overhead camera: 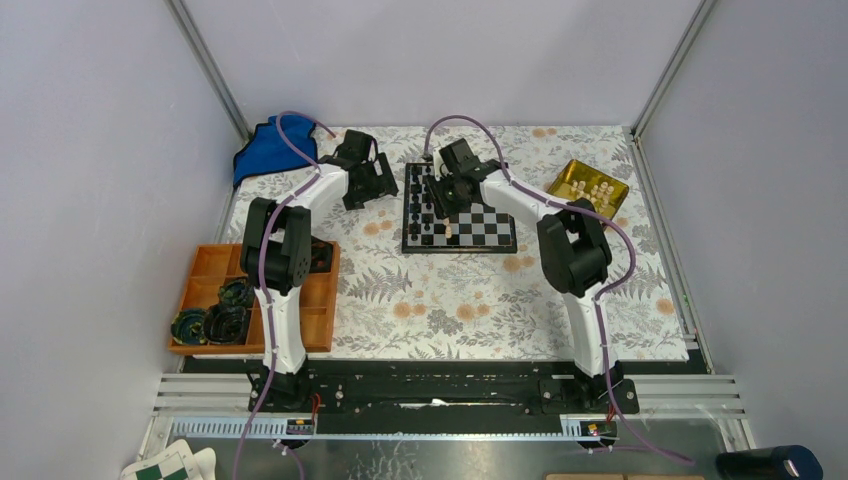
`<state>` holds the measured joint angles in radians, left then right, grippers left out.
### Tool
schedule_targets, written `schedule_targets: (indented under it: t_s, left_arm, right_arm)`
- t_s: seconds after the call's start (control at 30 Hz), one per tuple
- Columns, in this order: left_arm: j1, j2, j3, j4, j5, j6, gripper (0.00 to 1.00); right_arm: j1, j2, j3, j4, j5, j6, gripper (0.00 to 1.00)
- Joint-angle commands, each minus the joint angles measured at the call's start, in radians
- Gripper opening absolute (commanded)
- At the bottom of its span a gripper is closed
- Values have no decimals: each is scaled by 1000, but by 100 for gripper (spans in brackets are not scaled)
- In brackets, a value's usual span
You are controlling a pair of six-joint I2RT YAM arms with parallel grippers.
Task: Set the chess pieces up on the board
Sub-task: Pick up the chess piece from the chessboard.
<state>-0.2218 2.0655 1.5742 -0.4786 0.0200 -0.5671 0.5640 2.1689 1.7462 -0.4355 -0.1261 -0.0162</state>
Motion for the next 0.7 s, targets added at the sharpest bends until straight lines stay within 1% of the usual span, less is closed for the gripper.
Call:
schedule_targets:
  t_s: [0.0,0.23,0.37,0.5,0.57,0.67]
  left_arm:
    - [-2,0,1,31,-6,0,99]
    - [-2,8,1,31,-2,-4,99]
    - [-2,10,0,34,0,-3,99]
    - [-2,11,0,35,1,-4,99]
    - [-2,12,-1,35,3,-5,99]
    - [-2,12,0,35,5,-5,99]
  right_arm:
    - [12,7,-3,9,-20,9,44]
    - [11,22,-2,9,-17,9,43]
    - [11,30,2,4,-14,9,40]
    - [11,36,6,-3,-9,9,34]
    - [12,38,6,-4,-3,9,30]
    - [12,37,8,-5,9,9,20]
